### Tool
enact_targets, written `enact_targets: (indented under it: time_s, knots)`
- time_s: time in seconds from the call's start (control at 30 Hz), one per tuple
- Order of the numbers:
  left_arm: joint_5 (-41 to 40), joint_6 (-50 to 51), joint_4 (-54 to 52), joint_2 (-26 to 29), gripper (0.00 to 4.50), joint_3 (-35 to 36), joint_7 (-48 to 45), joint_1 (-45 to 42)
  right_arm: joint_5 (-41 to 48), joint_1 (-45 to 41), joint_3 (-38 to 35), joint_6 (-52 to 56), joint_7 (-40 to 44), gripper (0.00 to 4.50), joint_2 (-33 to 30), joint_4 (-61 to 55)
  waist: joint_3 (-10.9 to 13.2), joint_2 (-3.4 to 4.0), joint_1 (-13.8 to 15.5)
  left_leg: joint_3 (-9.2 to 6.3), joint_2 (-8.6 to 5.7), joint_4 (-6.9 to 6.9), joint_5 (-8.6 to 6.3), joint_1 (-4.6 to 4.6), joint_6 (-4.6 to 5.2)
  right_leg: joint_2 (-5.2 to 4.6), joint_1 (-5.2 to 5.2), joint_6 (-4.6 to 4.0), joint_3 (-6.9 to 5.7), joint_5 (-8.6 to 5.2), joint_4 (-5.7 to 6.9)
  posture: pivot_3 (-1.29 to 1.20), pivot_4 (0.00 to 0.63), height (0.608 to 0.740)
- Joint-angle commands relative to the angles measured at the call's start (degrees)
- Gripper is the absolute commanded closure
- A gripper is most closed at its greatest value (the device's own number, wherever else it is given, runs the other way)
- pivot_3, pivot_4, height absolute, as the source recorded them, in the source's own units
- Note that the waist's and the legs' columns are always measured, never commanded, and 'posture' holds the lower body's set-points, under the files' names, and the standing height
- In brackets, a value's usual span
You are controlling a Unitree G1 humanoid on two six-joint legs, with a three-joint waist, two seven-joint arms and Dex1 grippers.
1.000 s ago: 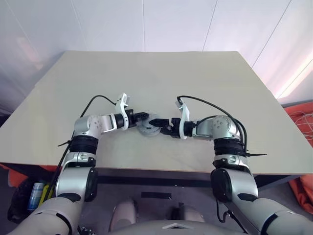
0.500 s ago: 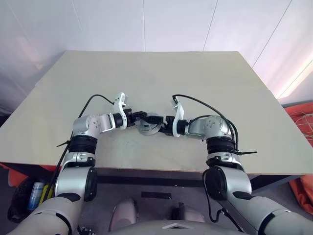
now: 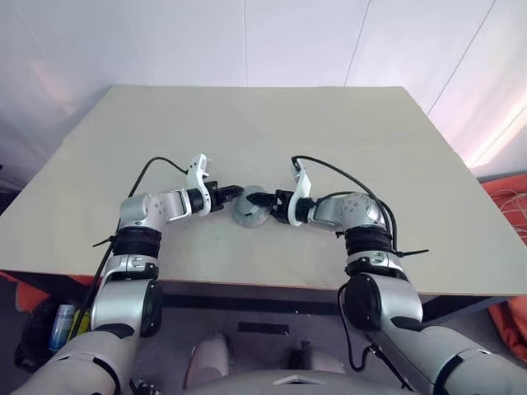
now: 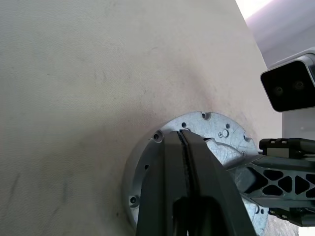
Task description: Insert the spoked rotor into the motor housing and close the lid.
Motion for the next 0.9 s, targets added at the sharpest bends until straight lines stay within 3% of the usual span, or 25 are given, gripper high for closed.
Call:
enact_targets:
  time_s: [0.03, 0.33, 0.9]
  knots:
    - [1.11, 1.02, 1.26, -0.76, 4.5, -1.37, 0.35, 0.71, 1.45, -2.42, -0.34, -1.54, -0.13, 2.4, 0.18, -0.43, 0.0, 0.0, 0.01, 0.0, 0.0, 0.0, 0.0, 0.0, 0.0, 0.0, -0.01, 0.0, 0.0, 0.0, 0.0, 0.0, 0.0, 0.74]
    - [0.79, -0.66, 1.2, -1.1, 4.5, -0.16, 0.78, 0.78, 1.12, -2.94, -0.86, -1.72, -0.9, 2.4, -0.1, 0.53, 0.0, 0.0, 0.01, 0.0, 0.01, 0.01, 0.0, 0.0, 0.0, 0.0, 0.0, 0.0, 0.0, 0.0, 0.02, 0.0, 0.0, 0.74]
    - [-6.1, -12.33, -1.29, -3.89, 4.5, 13.38, 4.03, -0.27, 2.34, -4.78, -5.12, -5.44, -6.85, 2.43, -0.84, 6.7, 0.01, -0.01, 0.13, -0.02, 0.02, 0.07, 0.01, -0.39, 0.0, 0.0, -0.33, -0.01, -0.07, 0.02, 0.05, 0.0, 0.0, 0.74]
